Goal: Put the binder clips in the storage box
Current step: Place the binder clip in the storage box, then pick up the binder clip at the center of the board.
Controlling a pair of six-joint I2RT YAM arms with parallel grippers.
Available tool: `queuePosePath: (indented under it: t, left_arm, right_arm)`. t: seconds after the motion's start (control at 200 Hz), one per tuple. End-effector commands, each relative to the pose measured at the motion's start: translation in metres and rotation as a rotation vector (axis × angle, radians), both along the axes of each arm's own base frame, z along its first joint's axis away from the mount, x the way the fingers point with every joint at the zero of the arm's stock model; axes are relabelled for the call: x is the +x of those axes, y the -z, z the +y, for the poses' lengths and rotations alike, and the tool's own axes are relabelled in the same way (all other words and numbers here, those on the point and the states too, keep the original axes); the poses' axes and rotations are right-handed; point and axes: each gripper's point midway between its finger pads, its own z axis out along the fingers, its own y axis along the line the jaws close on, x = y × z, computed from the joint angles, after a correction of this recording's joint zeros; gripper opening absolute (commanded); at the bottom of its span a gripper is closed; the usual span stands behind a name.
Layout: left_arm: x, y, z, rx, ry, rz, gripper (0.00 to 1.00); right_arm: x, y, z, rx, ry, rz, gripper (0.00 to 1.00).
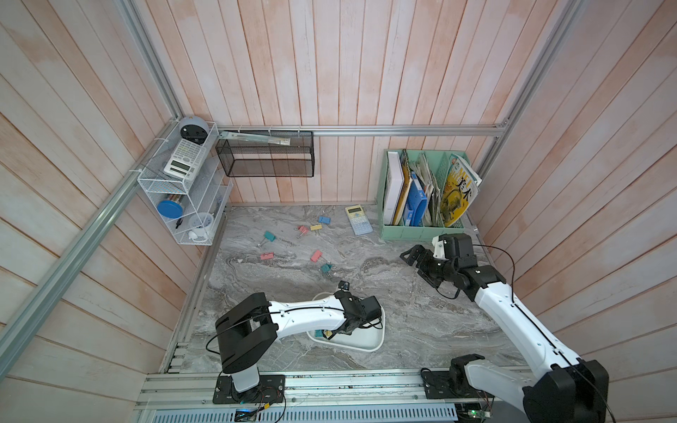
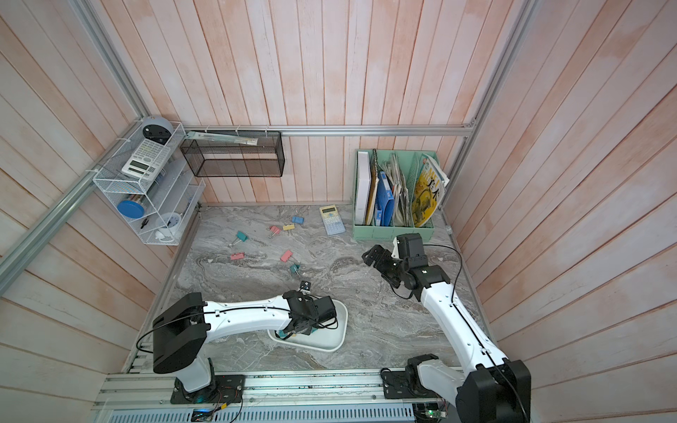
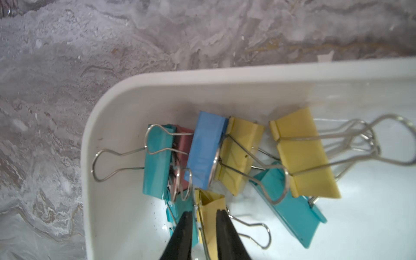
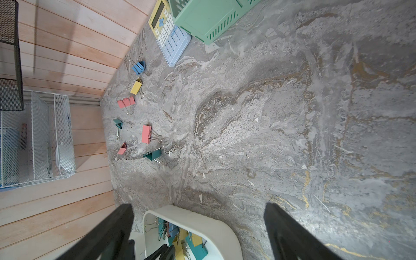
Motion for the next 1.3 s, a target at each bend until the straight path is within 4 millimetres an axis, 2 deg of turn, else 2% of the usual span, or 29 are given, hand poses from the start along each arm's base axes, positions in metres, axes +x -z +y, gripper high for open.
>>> queuePosePath:
  t: [0.0,0.09,0.17,0.225,0.32,0.385,0.46,0.53,0.64,0.735,0.775,0.805,0.87,0.965,1.04,1.095,1.215,1.295]
  left_arm:
    - [0.004,-0.016,-0.009,-0.002,0.037,-0.009,0.37]
    - [0.012,-0.042,-0.016,-0.031,0.058,-0.053,0.4]
    - [0.027,-0.083,-0.022,-0.06,0.076,-0.141,0.4]
    - [0.043,-0.11,-0.017,-0.083,0.061,-0.202,0.41]
    - [0.077,-0.14,0.012,-0.115,-0.013,-0.268,0.41]
    - [0.111,-0.151,0.052,-0.119,-0.118,-0.303,0.41]
    - [0.14,-0.154,0.096,-0.085,-0.194,-0.317,0.41]
    - [0.16,-0.15,0.13,-0.026,-0.217,-0.299,0.41]
    - [0.185,-0.123,0.184,-0.028,-0.315,-0.233,0.42]
    - [0.2,-0.095,0.232,-0.182,-0.549,-0.189,0.42]
    - [0.207,-0.084,0.243,-0.295,-0.659,-0.184,0.42]
    - [0.213,-0.077,0.245,-0.39,-0.723,-0.184,0.43]
    - [0.234,-0.074,0.243,-0.576,-0.808,-0.245,0.5]
    - [0.257,-0.07,0.234,-0.748,-0.904,-0.306,0.69]
    - [0.268,-0.056,0.232,-0.843,-0.994,-0.319,0.85]
    - [0.275,-0.046,0.233,-0.907,-1.064,-0.332,0.92]
    - [0.289,-0.029,0.236,-1.02,-1.171,-0.349,0.93]
    - [0.293,-0.022,0.241,-1.028,-1.209,-0.364,0.89]
  right_arm:
    - [0.0,-0.006,-0.003,-0.004,0.014,-0.029,0.98]
    - [0.003,-0.013,-0.006,-0.008,0.028,-0.059,0.98]
    - [0.008,-0.022,-0.006,-0.005,0.038,-0.095,0.97]
    - [0.012,-0.025,-0.007,-0.004,0.049,-0.113,0.97]
    - [0.02,-0.029,-0.006,0.002,0.05,-0.135,0.98]
    - [0.024,-0.03,-0.002,0.003,0.027,-0.137,0.98]
    - [0.027,-0.032,0.003,-0.004,-0.005,-0.134,0.98]
    - [0.03,-0.034,0.002,-0.024,-0.014,-0.131,0.97]
    - [0.041,-0.036,-0.002,-0.045,0.019,-0.142,0.98]
    - [0.055,-0.033,-0.003,-0.026,0.069,-0.134,0.97]
    - [0.061,-0.028,-0.003,-0.014,0.091,-0.118,0.98]
    - [0.064,-0.023,-0.002,-0.003,0.108,-0.1,0.98]
    - [0.071,-0.016,0.001,0.029,0.136,-0.062,0.97]
    - [0.082,-0.012,0.01,0.062,0.138,-0.034,0.96]
    - [0.086,-0.009,0.014,0.062,0.14,-0.014,0.96]
    - [0.089,-0.009,0.019,0.065,0.141,-0.012,0.96]
    - [0.091,-0.004,0.027,0.08,0.141,0.004,0.96]
    - [0.09,-0.001,0.029,0.081,0.132,0.021,0.96]
